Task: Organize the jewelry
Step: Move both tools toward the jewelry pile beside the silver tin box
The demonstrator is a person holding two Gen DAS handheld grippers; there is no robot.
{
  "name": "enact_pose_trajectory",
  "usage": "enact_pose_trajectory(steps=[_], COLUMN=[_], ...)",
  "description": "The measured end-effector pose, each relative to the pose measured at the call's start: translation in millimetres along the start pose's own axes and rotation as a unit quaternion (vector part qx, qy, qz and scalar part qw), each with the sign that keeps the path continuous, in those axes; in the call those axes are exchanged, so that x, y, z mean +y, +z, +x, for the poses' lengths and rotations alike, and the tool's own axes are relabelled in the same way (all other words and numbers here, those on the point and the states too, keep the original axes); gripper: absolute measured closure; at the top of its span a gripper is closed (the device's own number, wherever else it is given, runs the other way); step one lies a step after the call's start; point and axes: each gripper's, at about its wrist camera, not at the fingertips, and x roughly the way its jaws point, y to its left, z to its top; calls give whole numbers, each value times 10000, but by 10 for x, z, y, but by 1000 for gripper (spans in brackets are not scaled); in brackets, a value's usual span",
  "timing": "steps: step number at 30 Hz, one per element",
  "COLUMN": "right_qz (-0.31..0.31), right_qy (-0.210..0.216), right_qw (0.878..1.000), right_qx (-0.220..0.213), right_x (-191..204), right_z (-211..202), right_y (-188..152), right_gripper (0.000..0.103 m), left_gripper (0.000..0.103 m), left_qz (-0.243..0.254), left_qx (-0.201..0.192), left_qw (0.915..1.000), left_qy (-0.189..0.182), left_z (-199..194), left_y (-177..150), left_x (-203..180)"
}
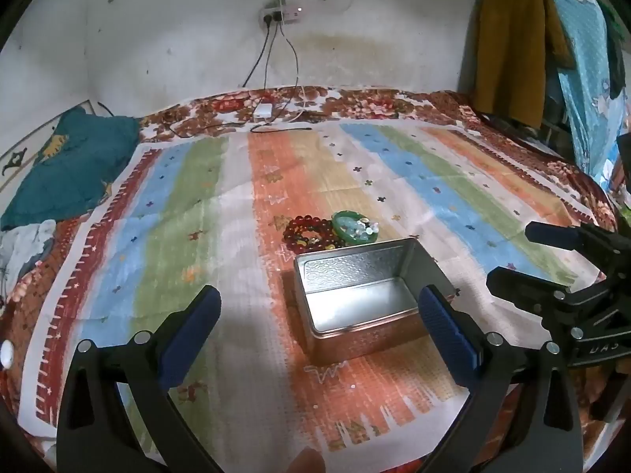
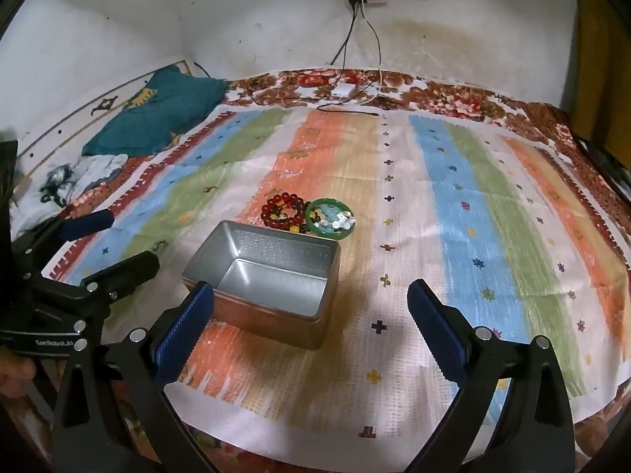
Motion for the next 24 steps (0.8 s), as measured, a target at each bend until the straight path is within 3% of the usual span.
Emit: enact_pose_trajectory(steps=[3, 16, 24], right_qz=[-11, 109, 158], right_qy=[-15, -107, -22], right_qw=[10000, 9998, 9999], right_qx=[-1, 88, 14], right_x=[-13, -76, -90], right_z=[2, 18, 13], right_y=[5, 8, 39], right_gripper=[4, 4, 4], left_gripper=[5, 5, 5], left_qz=[93, -73, -234], left_qx=[-35, 148, 264], left_qw=[9998, 9998, 9994], left_qy=[167, -89, 2], left_z=[18, 12, 54], left_y=[11, -22, -27], left_x=[-25, 16, 62])
